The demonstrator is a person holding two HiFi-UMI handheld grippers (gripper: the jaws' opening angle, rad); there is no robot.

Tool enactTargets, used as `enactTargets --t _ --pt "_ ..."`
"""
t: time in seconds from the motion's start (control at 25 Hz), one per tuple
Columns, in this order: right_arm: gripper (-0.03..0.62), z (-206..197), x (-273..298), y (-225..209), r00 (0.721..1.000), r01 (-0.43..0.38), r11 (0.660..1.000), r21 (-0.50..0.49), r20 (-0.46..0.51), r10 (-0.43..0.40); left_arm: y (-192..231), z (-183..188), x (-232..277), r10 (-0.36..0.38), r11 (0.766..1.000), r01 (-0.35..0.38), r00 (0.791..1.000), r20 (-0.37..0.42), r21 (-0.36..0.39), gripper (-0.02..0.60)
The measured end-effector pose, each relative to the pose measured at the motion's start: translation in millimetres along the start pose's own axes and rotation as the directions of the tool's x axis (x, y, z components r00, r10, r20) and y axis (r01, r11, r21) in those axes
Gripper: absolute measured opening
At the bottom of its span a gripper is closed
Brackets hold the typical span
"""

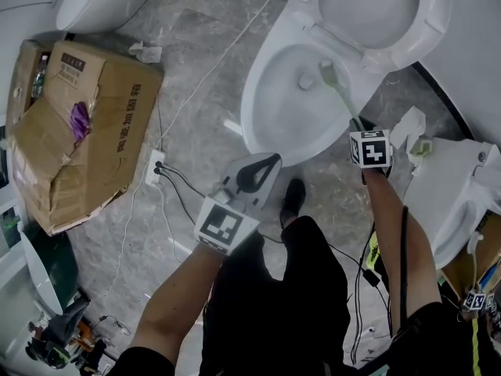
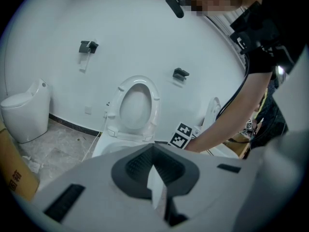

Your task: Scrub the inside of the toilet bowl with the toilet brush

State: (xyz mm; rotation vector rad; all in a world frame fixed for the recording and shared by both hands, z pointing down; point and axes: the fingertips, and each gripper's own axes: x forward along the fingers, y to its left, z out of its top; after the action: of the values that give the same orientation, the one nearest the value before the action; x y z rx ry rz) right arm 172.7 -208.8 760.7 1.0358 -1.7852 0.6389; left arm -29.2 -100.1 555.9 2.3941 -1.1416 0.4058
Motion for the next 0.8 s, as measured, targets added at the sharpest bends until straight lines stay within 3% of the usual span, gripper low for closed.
enactTargets --t 0.8 --pt "0.081 -38.6 -32.4 2.4 0.999 0.042 0.999 0.018 -0.013 -0.042 -27.3 -9.8 -31.2 -0.014 1.0 0.013 1.0 0.028 0.024 0.002"
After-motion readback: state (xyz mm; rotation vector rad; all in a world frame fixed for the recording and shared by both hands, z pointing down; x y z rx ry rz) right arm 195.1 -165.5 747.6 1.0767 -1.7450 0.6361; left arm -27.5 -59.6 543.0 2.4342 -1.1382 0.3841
